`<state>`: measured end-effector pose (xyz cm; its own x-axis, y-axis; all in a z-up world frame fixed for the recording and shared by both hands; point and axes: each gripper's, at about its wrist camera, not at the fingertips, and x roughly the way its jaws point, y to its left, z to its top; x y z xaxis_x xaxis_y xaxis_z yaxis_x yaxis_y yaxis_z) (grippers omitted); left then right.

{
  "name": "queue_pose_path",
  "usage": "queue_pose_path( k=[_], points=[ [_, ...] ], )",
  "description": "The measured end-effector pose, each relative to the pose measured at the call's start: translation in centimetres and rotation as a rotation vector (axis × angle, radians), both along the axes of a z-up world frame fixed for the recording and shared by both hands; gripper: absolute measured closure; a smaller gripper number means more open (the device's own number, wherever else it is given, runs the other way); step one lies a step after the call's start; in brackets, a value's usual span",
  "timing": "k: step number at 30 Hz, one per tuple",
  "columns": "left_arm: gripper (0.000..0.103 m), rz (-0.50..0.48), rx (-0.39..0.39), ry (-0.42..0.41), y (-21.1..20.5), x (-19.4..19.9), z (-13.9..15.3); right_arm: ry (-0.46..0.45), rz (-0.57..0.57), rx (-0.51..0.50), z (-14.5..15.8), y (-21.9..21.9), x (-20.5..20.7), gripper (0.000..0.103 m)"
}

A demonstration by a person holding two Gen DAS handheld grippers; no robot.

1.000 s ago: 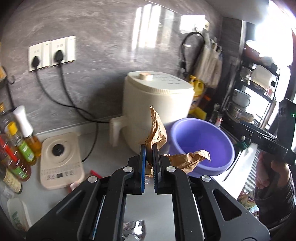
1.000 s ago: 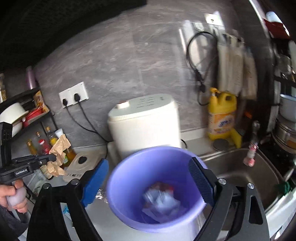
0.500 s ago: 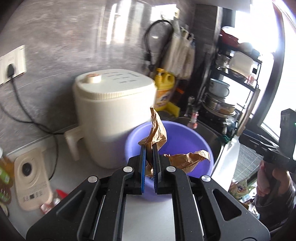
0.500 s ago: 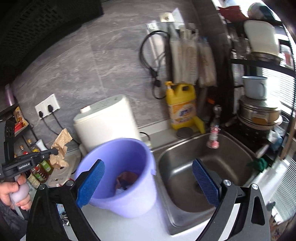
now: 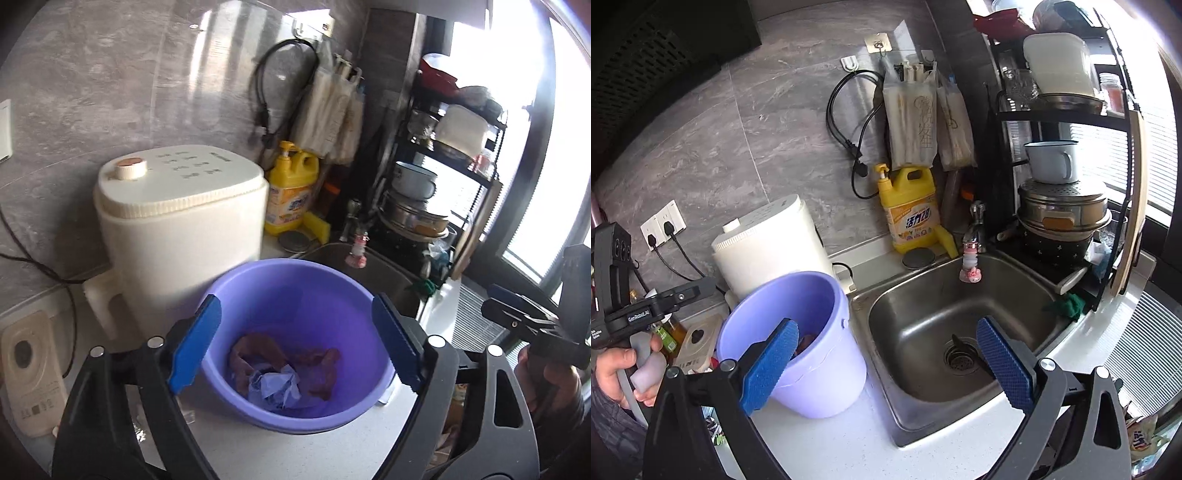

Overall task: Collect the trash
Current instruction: 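Drop the white paper into the bucket with the right tool while the left carries paper, then return both tools to the counter above the remaining trash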

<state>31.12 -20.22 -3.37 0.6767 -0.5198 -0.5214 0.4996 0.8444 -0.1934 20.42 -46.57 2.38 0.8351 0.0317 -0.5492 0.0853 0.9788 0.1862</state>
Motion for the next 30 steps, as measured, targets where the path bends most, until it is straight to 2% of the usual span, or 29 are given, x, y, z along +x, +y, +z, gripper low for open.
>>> queue_pose_path(
  k=[6, 12, 22, 30],
  points=[
    [0.011, 0.096, 0.013, -0.005, 3.7, -1.0, -0.2, 0.016, 0.097, 0.020, -0.7, 2.7, 1.2, 0.008],
    [0.008, 0.218, 0.029, -0.002, 8.4, -2.9, -0.4, 0.024, 0.227, 0.040, -1.4, 6.8, 2.7, 0.008],
    [0.007, 0.448, 0.040, 0.011, 16.7, -7.2, -1.2, 0.027, 0.468, 0.053, -1.8, 14.7, 4.4, 0.008],
    [0.006, 0.584, 0.040, 0.010, 20.8, -11.2, -1.3, 0.041, 0.633, 0.029, -2.2, 20.7, 5.1, 0.008]
  ],
)
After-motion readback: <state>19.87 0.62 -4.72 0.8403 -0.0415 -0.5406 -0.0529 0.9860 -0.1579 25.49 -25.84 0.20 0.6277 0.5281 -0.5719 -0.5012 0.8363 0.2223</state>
